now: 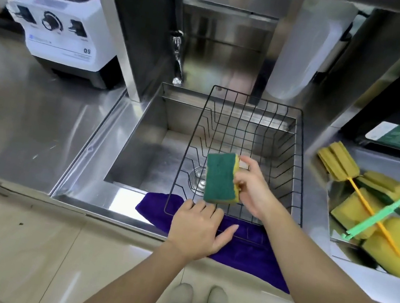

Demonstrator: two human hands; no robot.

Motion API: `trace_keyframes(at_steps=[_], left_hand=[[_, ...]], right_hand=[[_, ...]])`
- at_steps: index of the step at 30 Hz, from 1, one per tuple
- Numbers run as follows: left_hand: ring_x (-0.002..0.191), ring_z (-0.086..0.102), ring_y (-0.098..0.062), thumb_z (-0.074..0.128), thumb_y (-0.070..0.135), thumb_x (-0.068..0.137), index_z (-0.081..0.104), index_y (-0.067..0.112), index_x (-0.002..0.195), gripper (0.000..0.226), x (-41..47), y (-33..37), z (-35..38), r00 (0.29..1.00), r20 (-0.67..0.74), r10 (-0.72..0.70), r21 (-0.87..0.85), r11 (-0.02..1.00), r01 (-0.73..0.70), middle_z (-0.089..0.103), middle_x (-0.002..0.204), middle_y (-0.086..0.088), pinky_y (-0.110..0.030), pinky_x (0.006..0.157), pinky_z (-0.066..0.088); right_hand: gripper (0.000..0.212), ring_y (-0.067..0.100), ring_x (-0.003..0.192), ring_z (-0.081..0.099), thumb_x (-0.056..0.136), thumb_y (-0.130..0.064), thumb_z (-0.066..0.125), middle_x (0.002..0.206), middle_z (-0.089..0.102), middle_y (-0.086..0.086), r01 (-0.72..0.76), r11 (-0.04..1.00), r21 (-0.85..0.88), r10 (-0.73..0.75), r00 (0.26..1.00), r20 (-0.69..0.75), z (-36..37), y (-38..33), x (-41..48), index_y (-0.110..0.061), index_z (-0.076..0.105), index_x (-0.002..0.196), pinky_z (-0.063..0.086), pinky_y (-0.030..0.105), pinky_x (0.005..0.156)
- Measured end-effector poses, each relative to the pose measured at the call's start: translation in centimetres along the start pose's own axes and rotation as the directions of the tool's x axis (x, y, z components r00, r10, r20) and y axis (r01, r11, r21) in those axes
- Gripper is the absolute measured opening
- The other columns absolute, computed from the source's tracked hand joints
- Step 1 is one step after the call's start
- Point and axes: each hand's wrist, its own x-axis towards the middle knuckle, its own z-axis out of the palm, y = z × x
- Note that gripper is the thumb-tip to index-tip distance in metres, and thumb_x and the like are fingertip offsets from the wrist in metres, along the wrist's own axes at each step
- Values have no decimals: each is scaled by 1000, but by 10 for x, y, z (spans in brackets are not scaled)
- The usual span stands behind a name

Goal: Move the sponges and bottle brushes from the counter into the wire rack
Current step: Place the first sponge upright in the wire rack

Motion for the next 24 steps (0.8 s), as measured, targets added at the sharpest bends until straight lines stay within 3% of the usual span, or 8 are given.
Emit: trace_keyframes(at_steps=[3,7,8,11,13,16,19,24], left_hand=[[54,48,-21,42,50,93,55,15,63,48,-1,0,1,1000,-8,-9,-5,1000,9,51,56,-1,-31,54,34],[57,51,-21,43,49,93,59,15,65,47,-2,0,3,1000,-8,-13,-12,1000,13,54,57,0,-31,57,38],[56,51,-21,44,49,92,59,15,65,47,-2,0,3,1000,-2,-10,-8,1000,10,54,57,0,-31,57,37],[56,50,-21,45,49,91,58,15,64,46,-1,0,1,1000,18,-2,4,1000,2,54,57,0,-31,56,36],[56,50,-20,44,49,92,58,15,65,46,-1,0,1,1000,21,-1,5,1000,1,54,57,0,-31,56,36],[56,49,-20,42,49,93,56,15,64,47,-1,0,1,1000,14,-1,3,1000,1,52,57,0,-31,56,35],[56,50,-20,42,49,93,57,15,64,47,-1,0,1,1000,16,4,5,1000,-4,53,57,0,-31,56,35],[57,50,-20,45,48,91,58,14,66,44,-1,0,1,1000,13,4,6,1000,-4,53,57,0,-31,56,36]], right_hand=[[61,19,89,54,81,6,40,99,55,2,-101,980,-172,104,995,7,4,13,8,-24,40,134,51,45,81],[42,16,102,53,81,-32,63,112,58,-4,-154,938,-310,184,980,71,10,11,12,-37,48,120,46,40,80],[43,15,100,54,79,-31,67,110,59,-5,-155,913,-378,191,980,59,11,9,13,-35,48,117,47,37,78],[39,14,81,57,80,-2,65,102,62,6,-168,893,-418,182,983,-6,11,7,18,-14,54,115,50,29,66],[39,20,82,60,79,8,59,101,62,12,-164,913,-374,169,985,-18,9,8,21,-4,54,116,55,36,71],[47,25,95,59,78,10,56,103,61,9,-125,921,-368,122,992,-31,7,10,25,-12,49,119,52,45,88],[55,24,98,59,80,3,59,108,62,7,-103,904,-415,123,992,21,9,11,24,-25,46,125,54,40,80],[46,22,94,61,82,-1,62,109,60,7,-59,851,-521,116,990,79,10,10,23,-22,48,121,57,39,75]])
